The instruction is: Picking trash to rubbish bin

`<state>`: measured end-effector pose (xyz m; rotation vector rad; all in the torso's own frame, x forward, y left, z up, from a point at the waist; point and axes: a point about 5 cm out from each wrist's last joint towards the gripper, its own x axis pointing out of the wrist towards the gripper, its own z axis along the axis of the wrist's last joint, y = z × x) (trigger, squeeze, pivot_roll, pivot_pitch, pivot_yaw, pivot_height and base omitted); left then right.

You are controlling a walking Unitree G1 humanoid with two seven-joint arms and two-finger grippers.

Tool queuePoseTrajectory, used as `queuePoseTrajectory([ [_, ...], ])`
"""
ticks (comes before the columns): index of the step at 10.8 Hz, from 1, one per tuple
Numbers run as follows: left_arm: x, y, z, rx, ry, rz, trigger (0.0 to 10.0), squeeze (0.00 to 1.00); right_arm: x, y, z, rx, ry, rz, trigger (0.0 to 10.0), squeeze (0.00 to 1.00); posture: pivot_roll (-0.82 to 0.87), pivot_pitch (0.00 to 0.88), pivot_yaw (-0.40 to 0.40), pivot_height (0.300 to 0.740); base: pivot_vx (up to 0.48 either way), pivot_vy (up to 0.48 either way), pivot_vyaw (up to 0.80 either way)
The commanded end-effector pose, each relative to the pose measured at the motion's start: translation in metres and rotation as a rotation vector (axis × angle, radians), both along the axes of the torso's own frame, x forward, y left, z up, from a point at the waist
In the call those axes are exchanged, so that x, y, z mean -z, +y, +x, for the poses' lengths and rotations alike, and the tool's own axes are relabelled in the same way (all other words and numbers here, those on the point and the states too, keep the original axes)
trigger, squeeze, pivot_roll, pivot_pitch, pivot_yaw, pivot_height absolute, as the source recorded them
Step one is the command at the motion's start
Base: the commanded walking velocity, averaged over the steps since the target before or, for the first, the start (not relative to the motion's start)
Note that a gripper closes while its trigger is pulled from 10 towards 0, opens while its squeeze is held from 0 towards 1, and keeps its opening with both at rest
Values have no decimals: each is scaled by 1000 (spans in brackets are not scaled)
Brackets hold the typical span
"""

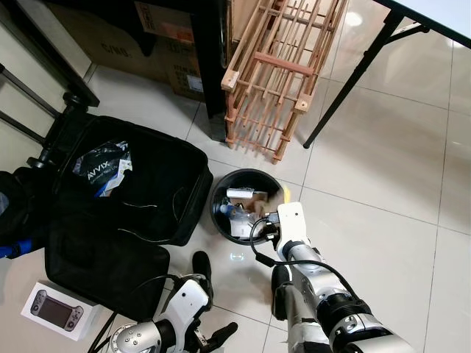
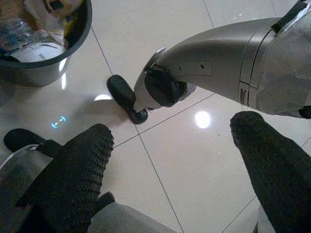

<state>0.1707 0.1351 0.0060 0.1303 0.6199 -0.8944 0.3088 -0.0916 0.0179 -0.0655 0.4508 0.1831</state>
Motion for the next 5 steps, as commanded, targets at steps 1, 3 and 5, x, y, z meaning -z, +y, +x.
queuePoseTrajectory([
  [1, 12, 3, -15, -1, 67, 30, 10000, 0, 15, -2, -12, 8, 57, 2, 10000, 1000, 123, 514, 25, 740, 0, 0, 0],
  [3, 12, 2, -14, 3, 68, 31, 10000, 0, 14, -5, -10, 16, 49, -2, 10000, 1000, 118, 505, 25, 740, 0, 0, 0],
  [5, 13, 1, -11, 5, 64, 30, 10000, 0, 12, -11, -9, 43, 26, -14, 10000, 1000, 112, 490, 25, 740, 0, 0, 0],
])
